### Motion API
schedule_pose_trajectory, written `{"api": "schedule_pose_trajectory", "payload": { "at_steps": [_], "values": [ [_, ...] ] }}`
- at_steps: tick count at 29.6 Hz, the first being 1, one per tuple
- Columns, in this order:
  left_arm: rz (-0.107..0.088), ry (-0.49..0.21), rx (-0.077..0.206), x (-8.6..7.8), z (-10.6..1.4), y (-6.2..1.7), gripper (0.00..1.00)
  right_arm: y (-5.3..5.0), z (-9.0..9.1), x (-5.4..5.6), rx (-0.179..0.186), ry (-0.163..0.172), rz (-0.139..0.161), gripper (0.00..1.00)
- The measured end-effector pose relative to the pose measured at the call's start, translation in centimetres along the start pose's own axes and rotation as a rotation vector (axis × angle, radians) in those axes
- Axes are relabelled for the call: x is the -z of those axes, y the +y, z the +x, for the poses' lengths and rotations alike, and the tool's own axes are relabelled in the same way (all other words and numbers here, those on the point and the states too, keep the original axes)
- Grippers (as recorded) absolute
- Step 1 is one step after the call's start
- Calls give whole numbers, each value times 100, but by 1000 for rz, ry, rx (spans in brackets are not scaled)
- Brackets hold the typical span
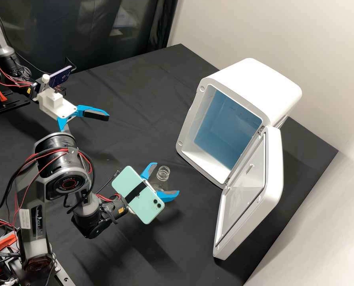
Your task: Take the flask out of the incubator
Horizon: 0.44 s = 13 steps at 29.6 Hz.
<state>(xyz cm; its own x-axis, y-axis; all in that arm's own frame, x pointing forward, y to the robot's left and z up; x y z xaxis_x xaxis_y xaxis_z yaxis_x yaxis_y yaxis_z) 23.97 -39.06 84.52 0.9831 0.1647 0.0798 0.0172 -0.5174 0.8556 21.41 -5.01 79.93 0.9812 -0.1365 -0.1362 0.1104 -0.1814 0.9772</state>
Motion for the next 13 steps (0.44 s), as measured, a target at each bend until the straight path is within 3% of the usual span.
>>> {"api": "schedule_pose_trajectory", "payload": {
  "at_steps": [3, 6, 11, 13],
  "values": [
    [18, 5, 0, -21, -5, -16, 100, 0, 0, 0, 0, 0, 0, 100],
    [11, 8, -1, -12, -26, -77, 100, 0, 0, 0, 0, 0, 0, 100],
    [-50, 10, 0, 3, -53, -133, 100, 0, 0, 0, 0, 0, 1, 100],
    [-57, 13, -5, 6, -54, -136, 100, 0, 0, 0, 0, 0, 1, 100]
  ]
}}
